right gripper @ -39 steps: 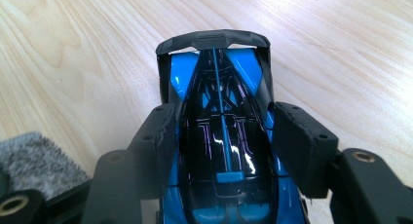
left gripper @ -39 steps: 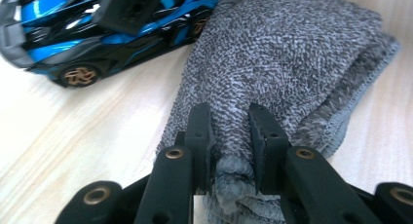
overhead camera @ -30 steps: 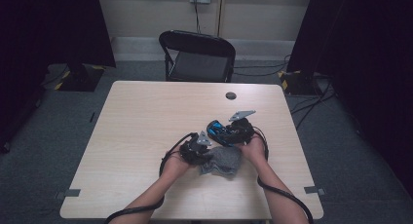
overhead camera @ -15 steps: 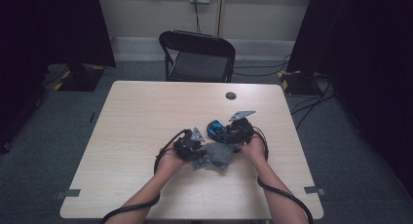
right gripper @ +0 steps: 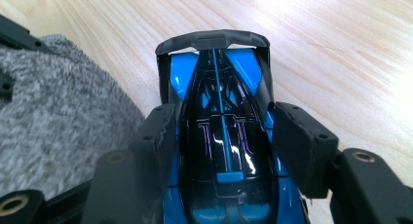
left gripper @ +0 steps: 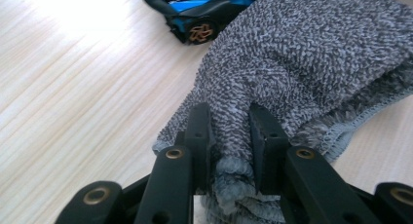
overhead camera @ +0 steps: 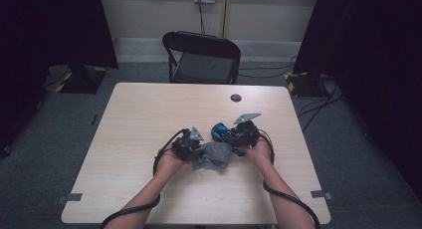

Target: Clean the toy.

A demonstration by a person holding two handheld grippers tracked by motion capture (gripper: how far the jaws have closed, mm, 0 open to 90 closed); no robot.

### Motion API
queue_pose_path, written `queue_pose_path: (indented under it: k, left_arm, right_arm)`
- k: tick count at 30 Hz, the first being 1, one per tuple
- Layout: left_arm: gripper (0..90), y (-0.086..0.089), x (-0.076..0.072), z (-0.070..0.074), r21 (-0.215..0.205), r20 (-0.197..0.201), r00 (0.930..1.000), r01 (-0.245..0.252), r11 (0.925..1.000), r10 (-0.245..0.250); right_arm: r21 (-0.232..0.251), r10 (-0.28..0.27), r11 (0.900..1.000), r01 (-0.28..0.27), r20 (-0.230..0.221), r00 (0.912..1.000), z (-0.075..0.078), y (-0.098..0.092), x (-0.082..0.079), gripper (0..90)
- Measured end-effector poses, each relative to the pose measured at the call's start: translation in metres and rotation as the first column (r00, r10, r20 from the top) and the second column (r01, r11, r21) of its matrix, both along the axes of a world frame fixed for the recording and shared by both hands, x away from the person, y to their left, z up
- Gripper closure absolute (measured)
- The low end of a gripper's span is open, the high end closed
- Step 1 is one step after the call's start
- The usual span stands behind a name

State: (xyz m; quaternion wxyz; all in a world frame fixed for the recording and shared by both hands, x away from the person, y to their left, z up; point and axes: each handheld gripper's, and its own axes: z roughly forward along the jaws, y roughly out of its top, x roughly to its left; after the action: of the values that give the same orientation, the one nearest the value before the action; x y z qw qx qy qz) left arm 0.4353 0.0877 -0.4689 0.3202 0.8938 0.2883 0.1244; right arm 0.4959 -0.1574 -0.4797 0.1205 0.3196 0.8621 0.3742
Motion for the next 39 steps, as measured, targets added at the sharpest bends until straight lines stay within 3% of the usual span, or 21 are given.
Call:
queue_pose_path:
  k: [16,26,39]
  left_arm:
    - [73.1,0.014,0.01,0.001,0.004,0.002,0.9986,-0.053,0.9986,0.053]
    - [73.2,0.028,0.017,0.001,-0.017,0.001,0.9948,-0.102,0.9946,0.102]
    - [73.2,0.042,0.02,0.003,-0.008,0.021,0.9891,-0.146,0.9893,0.146]
  right_arm:
    - [-0.001,-0.001,1.0,0.001,-0.001,1.0,0.0,0.0,0.0,42.2]
    - [-0.003,-0.001,1.0,0.001,-0.002,1.0,0.0,0.0,0.0,42.2]
    - [-0.004,-0.002,1.0,0.002,0.0,1.0,0.0,0.0,0.0,42.2]
